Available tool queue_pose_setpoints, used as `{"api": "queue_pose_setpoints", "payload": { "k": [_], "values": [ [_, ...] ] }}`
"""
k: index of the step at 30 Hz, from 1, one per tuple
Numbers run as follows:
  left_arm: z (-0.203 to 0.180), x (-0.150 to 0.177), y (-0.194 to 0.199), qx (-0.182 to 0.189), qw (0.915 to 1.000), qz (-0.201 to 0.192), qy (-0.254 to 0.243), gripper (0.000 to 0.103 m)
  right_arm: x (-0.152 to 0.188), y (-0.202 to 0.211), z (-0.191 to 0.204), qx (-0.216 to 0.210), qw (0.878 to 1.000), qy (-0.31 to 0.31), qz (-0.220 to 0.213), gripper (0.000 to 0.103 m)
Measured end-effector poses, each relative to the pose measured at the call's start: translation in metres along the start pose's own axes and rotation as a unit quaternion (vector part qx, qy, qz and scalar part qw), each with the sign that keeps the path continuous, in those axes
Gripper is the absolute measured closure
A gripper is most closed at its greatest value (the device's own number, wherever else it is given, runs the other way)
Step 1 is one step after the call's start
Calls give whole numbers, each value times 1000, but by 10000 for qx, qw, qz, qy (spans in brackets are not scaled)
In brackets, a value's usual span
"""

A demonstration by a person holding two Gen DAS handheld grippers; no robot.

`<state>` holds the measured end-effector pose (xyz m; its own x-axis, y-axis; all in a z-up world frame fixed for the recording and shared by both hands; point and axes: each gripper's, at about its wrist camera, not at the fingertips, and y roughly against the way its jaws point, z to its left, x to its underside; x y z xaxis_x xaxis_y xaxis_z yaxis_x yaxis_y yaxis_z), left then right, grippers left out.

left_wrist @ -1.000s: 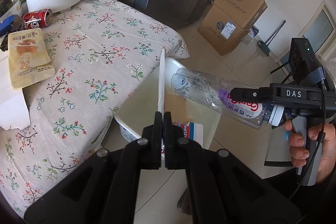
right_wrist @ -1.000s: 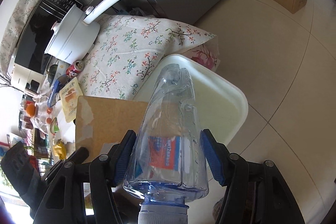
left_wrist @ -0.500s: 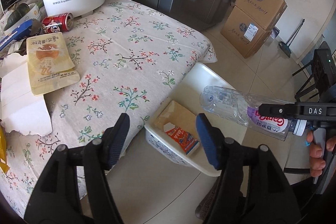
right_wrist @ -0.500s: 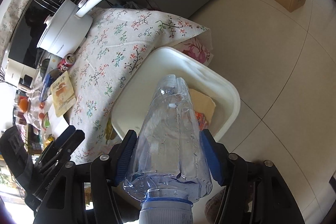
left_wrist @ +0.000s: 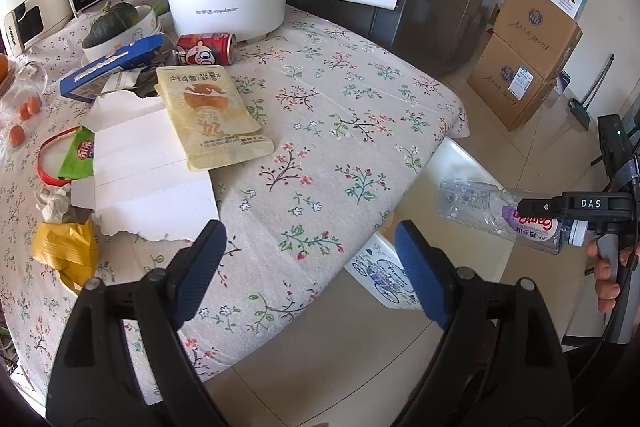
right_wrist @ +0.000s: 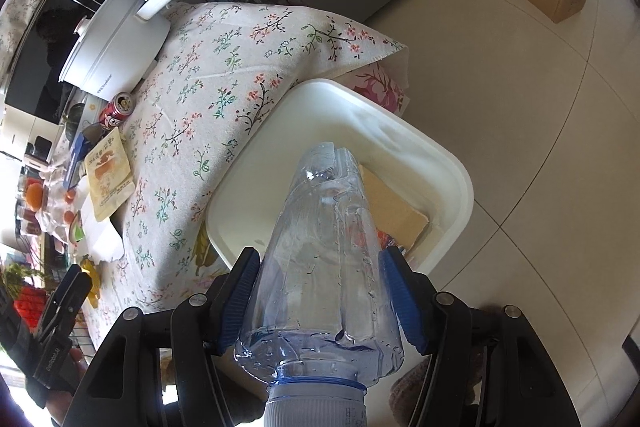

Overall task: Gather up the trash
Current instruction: 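Release the carton into the bin with the left tool while the right tool drops the bottle, then grasp the yellow snack bag with the left tool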

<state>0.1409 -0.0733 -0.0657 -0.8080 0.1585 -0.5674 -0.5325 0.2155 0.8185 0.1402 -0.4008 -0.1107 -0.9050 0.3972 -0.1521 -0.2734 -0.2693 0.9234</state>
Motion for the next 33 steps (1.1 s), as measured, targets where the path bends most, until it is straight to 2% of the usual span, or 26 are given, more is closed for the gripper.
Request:
{"api": "queue_pose_setpoints", "payload": {
  "k": [2,6,17,33],
  "values": [
    [9,1,4,-78,10000,2,44,15,-1,0,4,0,10000,21,-9,35],
    [29,3,13,-180,9997,-29,176,15,-1,7,13,-55,9998,84,-144,26],
    [74,13,29,-346,9979,-33,551,14,-3,17,53,-27,9982,435,-412,24],
    [150,36,55,-664,9911,-108,1145,14,8,6,154,-96,9894,1321,-603,20]
  ]
}}
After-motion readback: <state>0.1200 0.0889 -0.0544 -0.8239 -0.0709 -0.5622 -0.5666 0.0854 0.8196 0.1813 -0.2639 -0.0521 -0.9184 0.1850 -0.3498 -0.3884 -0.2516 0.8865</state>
